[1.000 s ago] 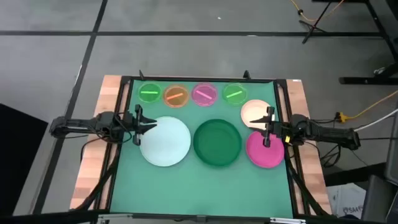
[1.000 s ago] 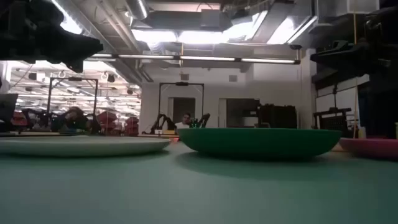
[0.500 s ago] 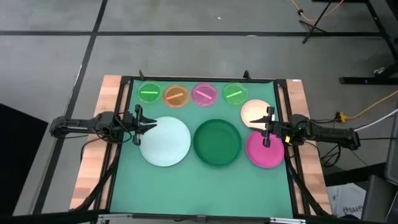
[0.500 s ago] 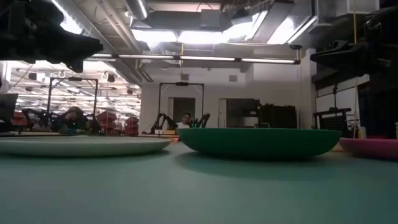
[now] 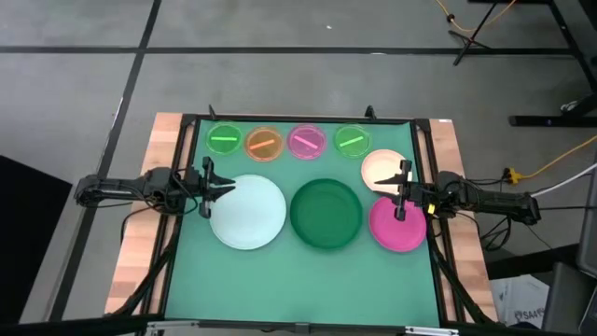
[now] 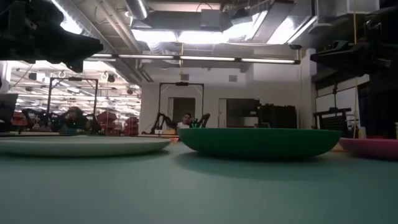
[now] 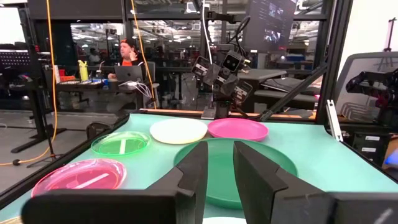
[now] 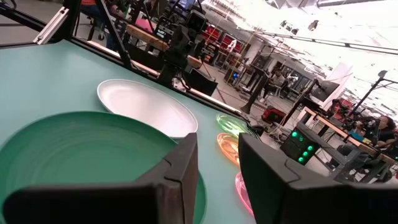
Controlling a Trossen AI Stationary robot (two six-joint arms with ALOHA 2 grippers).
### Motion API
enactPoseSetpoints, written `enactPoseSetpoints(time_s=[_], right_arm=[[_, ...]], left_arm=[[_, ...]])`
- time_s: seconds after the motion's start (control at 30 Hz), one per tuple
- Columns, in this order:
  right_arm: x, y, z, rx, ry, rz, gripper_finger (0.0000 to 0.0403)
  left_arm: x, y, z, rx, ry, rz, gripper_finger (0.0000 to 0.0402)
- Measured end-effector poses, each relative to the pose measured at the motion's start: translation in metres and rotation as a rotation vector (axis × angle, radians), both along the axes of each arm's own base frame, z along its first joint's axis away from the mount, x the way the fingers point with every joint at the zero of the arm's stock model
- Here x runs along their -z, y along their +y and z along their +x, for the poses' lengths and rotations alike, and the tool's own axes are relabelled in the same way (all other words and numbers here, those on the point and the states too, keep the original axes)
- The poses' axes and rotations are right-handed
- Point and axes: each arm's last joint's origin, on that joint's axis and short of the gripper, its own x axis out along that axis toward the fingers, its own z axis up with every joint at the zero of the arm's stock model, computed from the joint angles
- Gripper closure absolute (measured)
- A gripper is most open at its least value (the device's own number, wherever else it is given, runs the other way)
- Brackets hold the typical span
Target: Stack plastic plates
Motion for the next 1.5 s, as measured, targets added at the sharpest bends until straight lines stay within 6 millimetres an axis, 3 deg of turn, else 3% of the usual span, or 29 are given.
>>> enactPoseSetpoints(time_s=[1.07, 1.23, 1.37, 1.5], right_arm=[[0.0, 0.0, 0.0, 0.001, -0.005, 0.004, 0.0292], [-0.001, -0.002, 0.0, 0.082, -0.02, 0.058, 0.029], [-0.005, -0.004, -0.001, 0.127, -0.062, 0.068, 0.0258], [-0.011, -0.004, -0.001, 0.149, -0.125, 0.108, 0.02]], left_arm=[[0.0, 0.0, 0.0, -0.007, 0.0, -0.001, 0.0331], [0.0, 0.0, 0.0, -0.007, 0.0, -0.001, 0.0331], [0.0, 0.0, 0.0, -0.007, -0.001, 0.0, 0.0331], [0.0, 0.0, 0.0, -0.007, -0.001, -0.001, 0.0331]])
